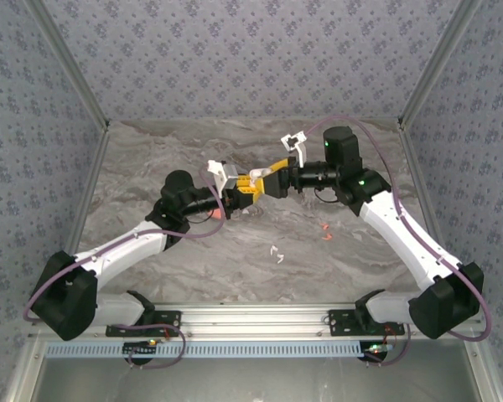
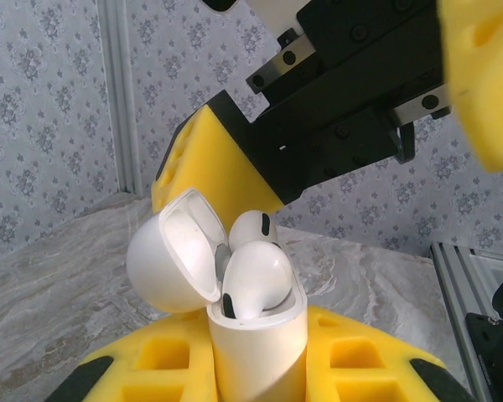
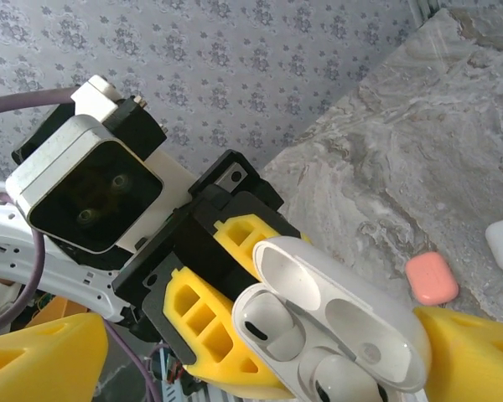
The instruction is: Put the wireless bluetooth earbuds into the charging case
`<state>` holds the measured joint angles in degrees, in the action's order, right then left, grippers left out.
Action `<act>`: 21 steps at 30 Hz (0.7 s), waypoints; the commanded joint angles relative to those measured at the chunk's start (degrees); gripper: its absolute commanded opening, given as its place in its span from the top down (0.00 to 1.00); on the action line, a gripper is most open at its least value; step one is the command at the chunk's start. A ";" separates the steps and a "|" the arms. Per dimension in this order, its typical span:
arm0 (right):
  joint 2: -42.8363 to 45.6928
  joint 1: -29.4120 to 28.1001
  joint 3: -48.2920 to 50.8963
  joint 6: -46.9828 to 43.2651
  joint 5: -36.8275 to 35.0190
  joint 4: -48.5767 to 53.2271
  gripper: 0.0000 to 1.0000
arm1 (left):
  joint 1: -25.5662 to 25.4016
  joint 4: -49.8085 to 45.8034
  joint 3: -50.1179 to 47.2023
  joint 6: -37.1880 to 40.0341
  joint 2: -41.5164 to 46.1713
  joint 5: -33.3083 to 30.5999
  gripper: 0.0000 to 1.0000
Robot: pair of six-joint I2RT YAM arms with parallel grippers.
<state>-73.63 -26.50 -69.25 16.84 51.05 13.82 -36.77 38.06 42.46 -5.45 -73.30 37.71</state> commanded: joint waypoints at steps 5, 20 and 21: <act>3.24 -1.15 -0.58 -0.35 5.06 0.86 0.09 | -0.47 -0.32 1.41 0.52 -0.22 -0.98 1.00; 6.45 -0.78 2.34 -4.52 -8.75 8.59 0.07 | -0.44 -1.79 1.87 -0.03 -0.75 -2.22 1.00; 6.57 -0.39 1.95 -4.91 -12.87 10.08 0.07 | -0.42 -2.59 1.93 -0.38 -0.79 -2.88 1.00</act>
<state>-68.38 -26.83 -66.15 14.02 46.11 17.80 -37.56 36.14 42.50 -5.48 -73.63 37.47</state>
